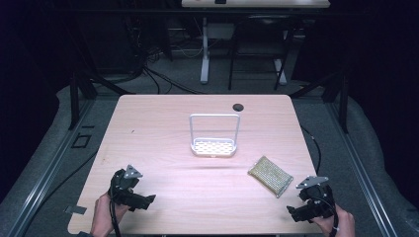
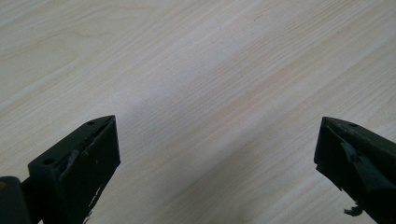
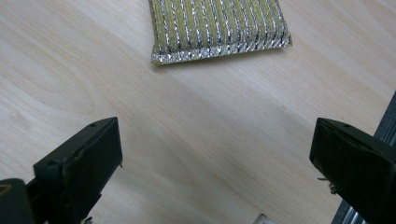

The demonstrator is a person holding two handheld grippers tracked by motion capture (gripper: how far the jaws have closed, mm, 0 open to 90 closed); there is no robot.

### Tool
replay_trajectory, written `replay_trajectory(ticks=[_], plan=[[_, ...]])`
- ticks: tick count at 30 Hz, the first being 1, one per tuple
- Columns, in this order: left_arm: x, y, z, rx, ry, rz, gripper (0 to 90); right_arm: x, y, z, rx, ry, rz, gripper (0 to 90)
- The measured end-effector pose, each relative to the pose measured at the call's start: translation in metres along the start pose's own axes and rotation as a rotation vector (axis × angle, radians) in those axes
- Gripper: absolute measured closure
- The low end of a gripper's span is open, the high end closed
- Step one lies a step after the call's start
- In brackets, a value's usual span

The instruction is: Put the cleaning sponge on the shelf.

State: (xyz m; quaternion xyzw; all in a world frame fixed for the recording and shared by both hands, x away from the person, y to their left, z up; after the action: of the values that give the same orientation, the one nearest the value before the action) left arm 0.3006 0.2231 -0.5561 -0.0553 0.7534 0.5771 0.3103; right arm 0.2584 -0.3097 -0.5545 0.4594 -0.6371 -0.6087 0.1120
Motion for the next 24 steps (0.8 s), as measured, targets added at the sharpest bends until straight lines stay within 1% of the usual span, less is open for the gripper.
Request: replay_trajectory(ticks=[1, 3, 6, 7, 8, 9, 11, 12, 16, 17, 18, 19, 20, 21, 22, 23, 24], plan=[[0.000, -0.001, -0.001, 0.000, 0.001, 0.005, 0.3, 0.000, 0.000, 0.000, -0.008, 0.000, 0.000, 1.6], [0.000, -0.001, -0.001, 0.002, -0.008, 0.004, 0.2, -0.001, -0.002, -0.001, -0.023, 0.001, 0.011, 0.6], [0.000, 0.000, -0.002, 0.002, -0.011, -0.002, 0.3, -0.003, -0.003, -0.002, -0.020, 0.006, 0.005, 1.3], [0.000, 0.000, -0.001, 0.002, -0.009, -0.004, 0.3, -0.004, -0.003, -0.002, -0.018, 0.007, 0.001, 4.2], [0.000, 0.000, -0.001, 0.004, -0.005, -0.001, 0.3, -0.006, -0.002, -0.002, -0.016, 0.018, -0.011, 11.3], [0.000, 0.000, -0.001, 0.008, -0.007, 0.001, 0.3, -0.007, -0.002, -0.002, -0.021, 0.022, -0.025, 13.8], [0.000, 0.000, -0.003, 0.007, -0.021, -0.001, 0.3, -0.010, -0.005, -0.003, -0.015, 0.036, -0.010, 11.6], [0.001, 0.001, -0.003, 0.016, -0.015, -0.012, 0.2, -0.010, -0.006, -0.003, -0.013, 0.041, -0.009, 10.5], [0.000, -0.001, -0.002, 0.023, -0.013, -0.004, 0.2, -0.012, -0.011, -0.006, -0.018, 0.030, -0.002, 7.3], [0.000, -0.001, -0.002, 0.026, -0.011, -0.004, 0.2, -0.013, -0.012, -0.006, -0.022, 0.038, 0.005, 6.2], [0.000, 0.000, -0.003, 0.029, -0.008, -0.005, 0.2, -0.014, -0.012, -0.006, -0.020, 0.036, 0.003, 5.1], [0.001, 0.000, -0.003, 0.025, -0.008, -0.008, 0.2, -0.017, -0.011, -0.005, -0.019, 0.053, -0.001, 4.2], [0.001, 0.000, -0.003, 0.024, -0.010, -0.005, 0.2, -0.017, -0.011, -0.005, -0.019, 0.053, -0.001, 4.2], [0.001, 0.001, -0.003, 0.020, -0.017, -0.004, 0.2, -0.018, -0.011, -0.005, -0.012, 0.063, -0.015, 4.5], [0.001, 0.002, -0.003, 0.023, -0.015, -0.011, 0.2, -0.021, -0.010, -0.005, -0.013, 0.064, -0.017, 3.7], [0.002, 0.004, -0.003, 0.029, -0.003, -0.024, 0.2, -0.022, -0.009, -0.006, -0.016, 0.073, -0.017, 3.5], [0.003, 0.004, -0.002, 0.032, -0.003, -0.022, 0.1, -0.024, -0.008, -0.006, -0.013, 0.075, -0.033, 3.5]])
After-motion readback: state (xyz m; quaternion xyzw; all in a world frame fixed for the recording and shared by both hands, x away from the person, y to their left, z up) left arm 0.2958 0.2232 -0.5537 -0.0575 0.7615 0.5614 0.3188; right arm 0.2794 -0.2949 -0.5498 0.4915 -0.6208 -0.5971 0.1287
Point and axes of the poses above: each handheld gripper's, and its own axes: y roughly backward along the jaws, x roughly out of its underside, z roughly to its left, the point moved 2 cm from there along -y, roughly forward along the jaws, and after that the axes turned 15 degrees about y, right-handed, at the moved point
